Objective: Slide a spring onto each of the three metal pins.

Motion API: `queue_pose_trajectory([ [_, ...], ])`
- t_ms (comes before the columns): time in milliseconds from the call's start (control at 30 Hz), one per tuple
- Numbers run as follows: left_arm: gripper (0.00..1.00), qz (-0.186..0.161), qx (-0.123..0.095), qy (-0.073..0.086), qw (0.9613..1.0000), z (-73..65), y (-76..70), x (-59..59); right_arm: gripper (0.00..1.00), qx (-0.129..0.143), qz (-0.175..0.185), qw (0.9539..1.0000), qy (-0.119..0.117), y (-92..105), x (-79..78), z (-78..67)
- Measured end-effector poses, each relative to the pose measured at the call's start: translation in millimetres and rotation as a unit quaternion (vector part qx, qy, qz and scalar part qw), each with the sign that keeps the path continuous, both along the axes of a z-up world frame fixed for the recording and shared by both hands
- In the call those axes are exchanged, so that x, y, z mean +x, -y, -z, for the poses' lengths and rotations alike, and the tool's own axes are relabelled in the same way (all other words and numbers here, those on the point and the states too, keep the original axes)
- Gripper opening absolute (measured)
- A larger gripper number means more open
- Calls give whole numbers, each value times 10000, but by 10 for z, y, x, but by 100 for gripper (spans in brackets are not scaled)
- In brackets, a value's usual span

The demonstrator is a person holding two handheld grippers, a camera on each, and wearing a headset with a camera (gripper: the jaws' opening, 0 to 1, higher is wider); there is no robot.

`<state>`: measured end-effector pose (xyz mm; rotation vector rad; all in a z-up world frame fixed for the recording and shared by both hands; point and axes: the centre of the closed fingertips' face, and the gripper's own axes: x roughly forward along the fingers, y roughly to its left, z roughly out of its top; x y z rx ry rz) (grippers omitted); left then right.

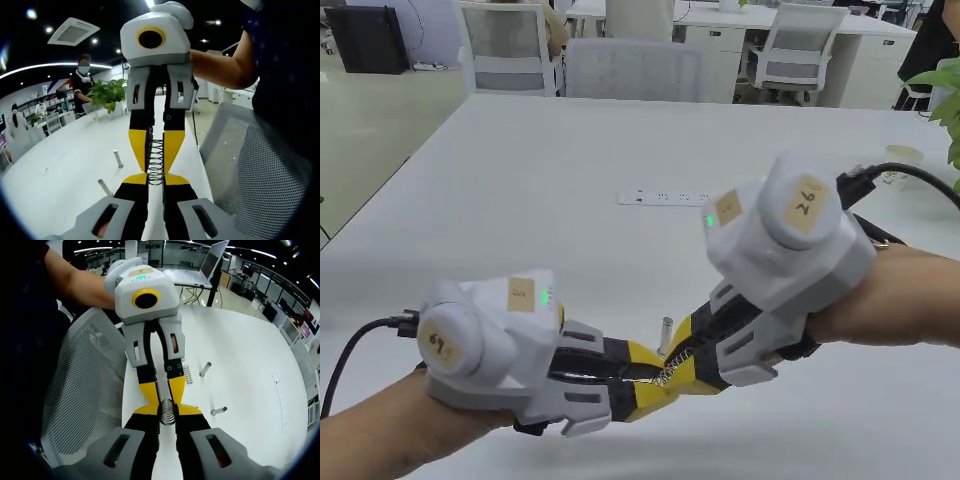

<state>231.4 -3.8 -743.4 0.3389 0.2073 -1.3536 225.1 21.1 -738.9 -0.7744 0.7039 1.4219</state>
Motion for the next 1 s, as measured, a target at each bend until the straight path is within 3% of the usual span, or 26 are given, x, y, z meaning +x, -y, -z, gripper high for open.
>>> queue_pose_trajectory([
  [300,3,-86,-90,-131,9998,-10,-11,31,8,-137,-25,9999,36,5,31,-6],
  [533,4,-162,9,-244,9996,61,-91,38,8,-303,-17,9995,131,71,90,1],
  [1000,21,-474,-27,-540,9974,123,-310,62,9,-491,132,9986,139,249,165,37],
])
